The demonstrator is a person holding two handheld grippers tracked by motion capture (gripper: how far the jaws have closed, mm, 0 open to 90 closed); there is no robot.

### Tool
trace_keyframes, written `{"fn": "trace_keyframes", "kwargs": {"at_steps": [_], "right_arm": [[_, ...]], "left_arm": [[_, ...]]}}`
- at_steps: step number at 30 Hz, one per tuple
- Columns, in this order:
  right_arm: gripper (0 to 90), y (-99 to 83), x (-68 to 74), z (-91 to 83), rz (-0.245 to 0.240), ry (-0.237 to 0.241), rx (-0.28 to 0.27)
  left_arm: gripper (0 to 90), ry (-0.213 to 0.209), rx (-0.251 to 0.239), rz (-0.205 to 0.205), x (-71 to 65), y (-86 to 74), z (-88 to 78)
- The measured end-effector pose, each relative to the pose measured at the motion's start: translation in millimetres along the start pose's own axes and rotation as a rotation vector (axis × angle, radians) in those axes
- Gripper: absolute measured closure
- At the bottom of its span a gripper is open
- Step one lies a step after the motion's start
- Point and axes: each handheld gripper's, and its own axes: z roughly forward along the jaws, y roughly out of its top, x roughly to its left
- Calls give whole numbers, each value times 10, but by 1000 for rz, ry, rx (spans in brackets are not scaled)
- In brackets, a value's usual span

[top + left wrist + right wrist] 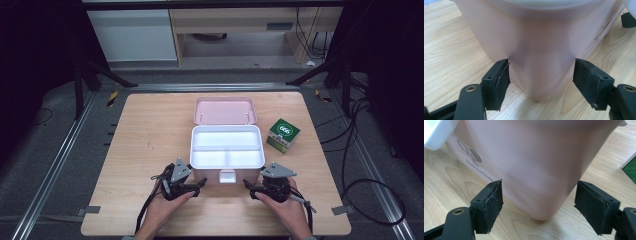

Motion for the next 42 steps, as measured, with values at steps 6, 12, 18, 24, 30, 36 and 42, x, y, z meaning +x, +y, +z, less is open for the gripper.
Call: {"fn": "trace_keyframes", "kwargs": {"at_steps": [6,12,18,24,30,36,42], "right_arm": [[122,-3,-1,-11,35,41,8],[95,-6,-164,-171,7,72,71],[114,233,-530,-563,-5,60,74],[151,666,-789,-754,-51,83,87],[191,1018,-921,-733,-109,113,112],[276,1424,-945,-559,-181,147,159],[303,1702,-879,-399,-229,177,192]], "left_arm": [[237,32,-6,30,-28,-10,20],[150,15,21,0,5,-116,-33],[63,40,81,-97,329,-248,-171],[52,90,142,-151,615,-355,-176],[56,155,208,-142,761,-438,-155],[55,161,214,-165,875,-515,-152],[51,162,223,-173,920,-563,-143]]}}
